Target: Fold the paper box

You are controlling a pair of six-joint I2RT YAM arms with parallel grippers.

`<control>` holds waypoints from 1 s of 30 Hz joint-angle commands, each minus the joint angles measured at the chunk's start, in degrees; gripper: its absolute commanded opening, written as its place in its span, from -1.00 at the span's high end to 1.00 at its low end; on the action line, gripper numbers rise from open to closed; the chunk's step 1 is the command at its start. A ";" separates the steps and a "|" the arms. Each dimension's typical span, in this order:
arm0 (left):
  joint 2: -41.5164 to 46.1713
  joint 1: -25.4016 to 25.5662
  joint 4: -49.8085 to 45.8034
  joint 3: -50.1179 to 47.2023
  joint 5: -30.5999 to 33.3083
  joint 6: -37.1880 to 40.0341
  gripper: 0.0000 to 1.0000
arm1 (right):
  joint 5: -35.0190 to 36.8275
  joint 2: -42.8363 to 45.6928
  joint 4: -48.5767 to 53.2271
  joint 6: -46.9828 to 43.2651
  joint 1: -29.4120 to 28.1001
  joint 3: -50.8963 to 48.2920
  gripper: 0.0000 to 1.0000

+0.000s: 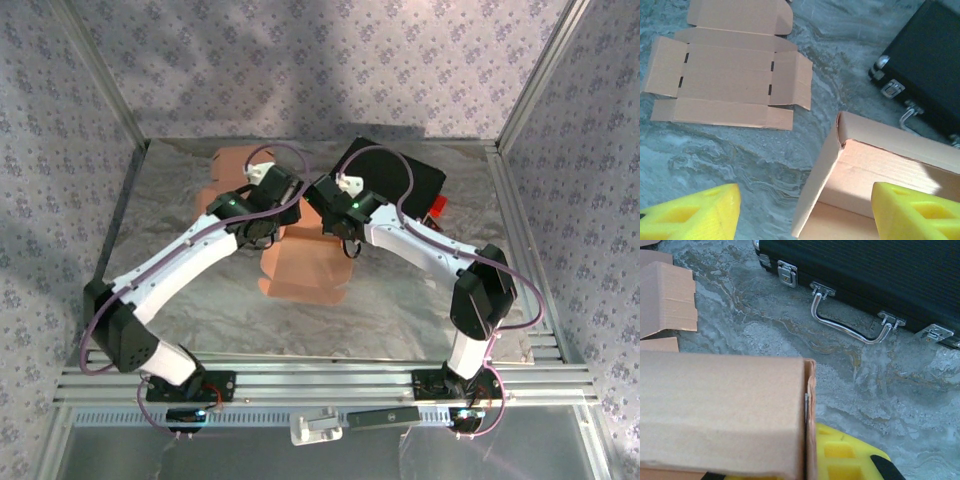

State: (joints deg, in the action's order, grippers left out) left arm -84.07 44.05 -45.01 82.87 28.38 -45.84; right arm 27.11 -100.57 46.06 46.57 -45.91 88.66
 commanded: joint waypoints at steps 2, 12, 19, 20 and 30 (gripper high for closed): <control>7.99 3.79 -1.93 -1.77 1.39 -7.68 -0.33 | -3.06 2.36 -1.11 5.34 2.91 -3.52 1.00; 14.11 11.34 -14.82 -6.74 0.72 -25.75 -0.21 | -7.11 7.65 -5.86 18.40 7.83 -13.00 1.00; 15.38 15.26 -8.59 -14.29 -3.74 -29.45 -0.26 | -8.05 9.42 -6.55 24.92 9.54 -16.77 1.00; 14.98 15.68 -8.07 -14.47 -4.00 -29.60 -0.27 | -8.48 9.62 -6.81 25.63 9.82 -17.37 1.00; 11.75 17.82 -3.93 -16.45 -6.34 -31.12 -0.29 | -11.48 11.93 -9.70 29.61 11.89 -22.68 1.00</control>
State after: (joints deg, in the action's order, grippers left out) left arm -71.88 61.32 -50.50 67.48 23.14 -75.57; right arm 16.51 -90.65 36.99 73.17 -34.65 67.40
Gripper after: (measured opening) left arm 0.643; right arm 0.088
